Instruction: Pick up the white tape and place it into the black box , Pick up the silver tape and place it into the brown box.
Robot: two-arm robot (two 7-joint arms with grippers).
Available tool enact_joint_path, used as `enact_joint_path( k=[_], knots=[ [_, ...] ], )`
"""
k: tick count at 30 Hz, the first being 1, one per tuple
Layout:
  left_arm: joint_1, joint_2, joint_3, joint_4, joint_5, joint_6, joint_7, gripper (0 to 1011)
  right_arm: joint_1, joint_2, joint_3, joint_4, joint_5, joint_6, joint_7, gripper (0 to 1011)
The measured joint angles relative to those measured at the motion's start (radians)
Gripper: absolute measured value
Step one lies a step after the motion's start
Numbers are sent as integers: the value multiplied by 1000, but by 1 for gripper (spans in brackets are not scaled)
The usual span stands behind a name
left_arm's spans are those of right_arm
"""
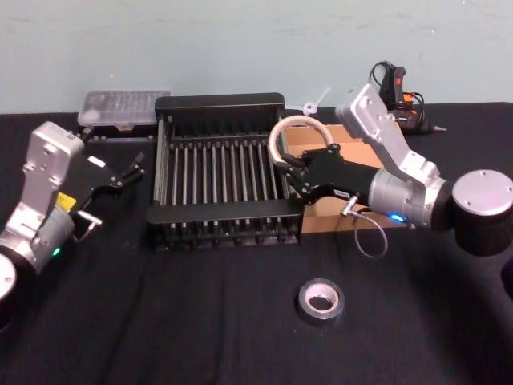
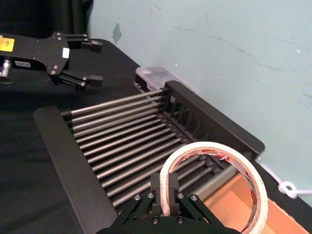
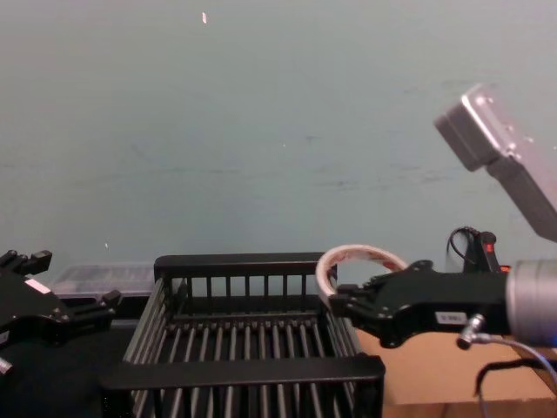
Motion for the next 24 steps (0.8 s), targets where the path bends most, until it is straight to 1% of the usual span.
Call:
enact_joint_path(
  k=[10, 17, 24],
  knots=[
    [0, 0, 0, 0, 0, 0, 0, 1001, 70, -50, -49, 82, -4, -28, 32, 98],
    [0, 0, 0, 0, 0, 0, 0, 1001, 106, -82, -77, 138, -10, -43, 47, 98],
    [0, 0, 0, 0, 0, 0, 0, 1002, 133, -104, -99, 179, -17, -55, 60, 98]
  ],
)
